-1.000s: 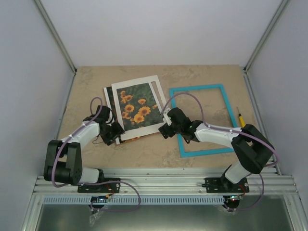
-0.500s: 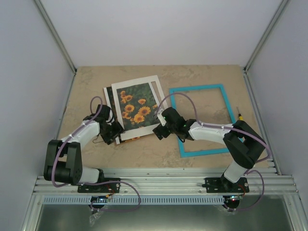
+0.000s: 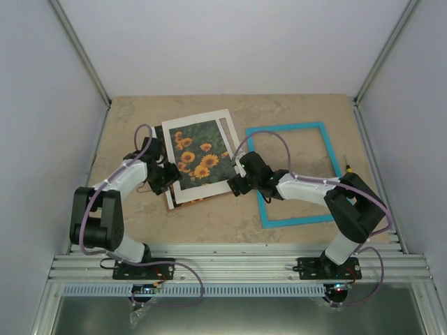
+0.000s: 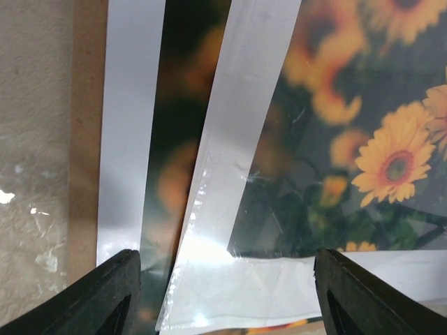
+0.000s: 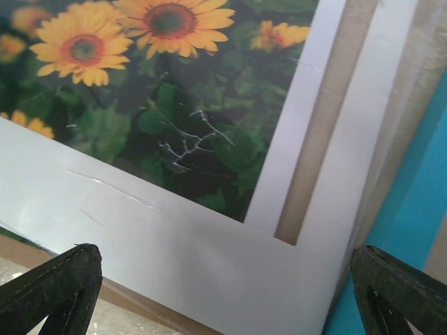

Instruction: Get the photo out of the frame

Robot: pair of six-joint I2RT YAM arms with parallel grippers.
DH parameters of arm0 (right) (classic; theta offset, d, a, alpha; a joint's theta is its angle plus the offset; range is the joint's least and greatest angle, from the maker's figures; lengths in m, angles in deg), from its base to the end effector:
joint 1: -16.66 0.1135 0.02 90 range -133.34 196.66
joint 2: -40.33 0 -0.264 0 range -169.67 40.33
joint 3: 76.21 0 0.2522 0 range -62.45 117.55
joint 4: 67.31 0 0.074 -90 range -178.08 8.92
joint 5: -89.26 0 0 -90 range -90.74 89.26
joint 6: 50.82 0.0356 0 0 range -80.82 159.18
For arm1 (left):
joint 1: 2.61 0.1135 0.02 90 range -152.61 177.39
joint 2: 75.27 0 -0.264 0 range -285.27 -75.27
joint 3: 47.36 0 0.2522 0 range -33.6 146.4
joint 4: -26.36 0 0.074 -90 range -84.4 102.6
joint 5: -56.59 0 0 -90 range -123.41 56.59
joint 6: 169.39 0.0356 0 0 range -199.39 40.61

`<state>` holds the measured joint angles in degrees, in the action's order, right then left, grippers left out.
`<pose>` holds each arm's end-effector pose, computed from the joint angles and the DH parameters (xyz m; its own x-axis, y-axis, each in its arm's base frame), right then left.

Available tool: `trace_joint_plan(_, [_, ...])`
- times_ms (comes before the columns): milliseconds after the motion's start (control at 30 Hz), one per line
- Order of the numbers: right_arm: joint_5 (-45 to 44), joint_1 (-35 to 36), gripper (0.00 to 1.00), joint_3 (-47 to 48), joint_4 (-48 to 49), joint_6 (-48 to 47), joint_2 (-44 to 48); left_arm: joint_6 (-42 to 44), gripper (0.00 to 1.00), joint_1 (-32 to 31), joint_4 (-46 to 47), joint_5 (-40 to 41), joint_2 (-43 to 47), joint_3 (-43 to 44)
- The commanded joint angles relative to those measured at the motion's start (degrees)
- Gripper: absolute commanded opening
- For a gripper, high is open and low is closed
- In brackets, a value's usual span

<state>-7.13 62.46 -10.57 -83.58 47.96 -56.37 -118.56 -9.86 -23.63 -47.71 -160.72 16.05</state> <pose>0.2406 0.2417 0.1652 -0.6073 -0.4069 -0.6823 -0.5739 0.8186 0.0226 0.2631 -0.0423 0.1788 -0.8565 -0.5080 -0.0908 -0.4426 0.8136 -0.3770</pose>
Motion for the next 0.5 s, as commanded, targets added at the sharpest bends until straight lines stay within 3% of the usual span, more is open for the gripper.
trace_joint_plan(0, [-1.8, -1.0, 0.98, -0.78, -0.44, 1.77, 1.59, 2.36, 0.7, -0.31, 0.15, -0.17, -2.74, 2.46])
trace_joint_plan(467, [-2.14, -1.75, 0.98, -1.16, -1.09, 2.14, 2.11, 2.72, 0.69, -4.38, 1.69, -2.28, -8.81, 4.24])
